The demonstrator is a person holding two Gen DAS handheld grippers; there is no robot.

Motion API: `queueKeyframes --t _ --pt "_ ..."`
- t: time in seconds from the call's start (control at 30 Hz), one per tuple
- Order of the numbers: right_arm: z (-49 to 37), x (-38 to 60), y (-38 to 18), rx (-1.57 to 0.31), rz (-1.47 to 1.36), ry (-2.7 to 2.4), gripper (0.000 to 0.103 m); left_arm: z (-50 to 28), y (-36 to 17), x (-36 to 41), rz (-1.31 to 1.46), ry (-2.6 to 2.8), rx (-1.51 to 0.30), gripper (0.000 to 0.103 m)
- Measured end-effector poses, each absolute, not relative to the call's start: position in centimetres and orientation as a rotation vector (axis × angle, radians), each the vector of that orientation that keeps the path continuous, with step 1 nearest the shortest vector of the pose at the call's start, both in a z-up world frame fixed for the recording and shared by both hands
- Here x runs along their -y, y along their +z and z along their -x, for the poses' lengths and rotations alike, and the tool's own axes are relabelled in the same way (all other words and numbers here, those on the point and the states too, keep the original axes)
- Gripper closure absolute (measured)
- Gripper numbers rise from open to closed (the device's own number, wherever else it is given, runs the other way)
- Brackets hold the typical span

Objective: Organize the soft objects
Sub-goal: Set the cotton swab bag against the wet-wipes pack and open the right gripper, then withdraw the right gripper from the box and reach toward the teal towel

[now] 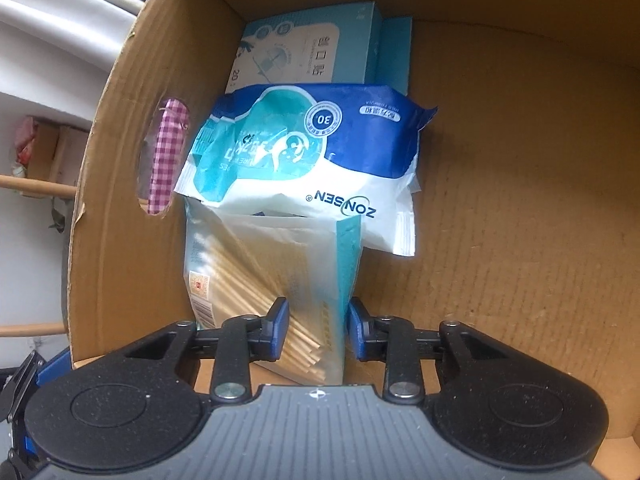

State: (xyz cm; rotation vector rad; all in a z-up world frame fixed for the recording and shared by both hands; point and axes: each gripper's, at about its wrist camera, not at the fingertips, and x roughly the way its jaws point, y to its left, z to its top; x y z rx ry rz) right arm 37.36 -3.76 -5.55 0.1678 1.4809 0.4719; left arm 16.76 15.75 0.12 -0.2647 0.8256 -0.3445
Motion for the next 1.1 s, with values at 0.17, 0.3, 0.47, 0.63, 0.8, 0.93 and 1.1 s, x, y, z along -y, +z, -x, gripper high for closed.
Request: queueKeyframes --t 0.17,0.3,0.47,0.63,0.8,0.93,1.1 --pt "-35.8 4.4 -3.3 -1.378 -0.148 0.468 0.052 -15.7 0.1 -15.8 0.245 -0.340 -0.808 0.005" --pt "-33.7 6.5 -0.4 -1.273 -0.194 0.477 0.052 -14.8 0.3 -15.8 0.221 -0.320 -0.799 0.004" --pt "-29.3 10.1 3.3 -1.127 -0.265 0.502 0.052 -13.6 0.3 -16.1 0.223 -0.311 -0.798 0.004" --pt "-23.4 12.3 5.0 -1.001 -0.285 0.529 0.045 -12.3 -0.6 -15.6 0.223 -0.328 -0.831 0.004" --pt "-19.1 12.5 3.4 -0.964 -0.331 0.545 0.045 -11.0 -2.1 -14.3 0.197 -0.358 -0.876 0.004" --pt "-16.3 12.2 1.2 -0.959 -0.389 0.553 0.045 -10.3 -2.9 -12.9 0.141 -0.370 -0.884 0.004" --pt "-14.7 11.7 -1.6 -0.979 -0.447 0.532 0.045 -10.2 -3.6 -11.6 0.106 -0.384 -0.898 0.004"
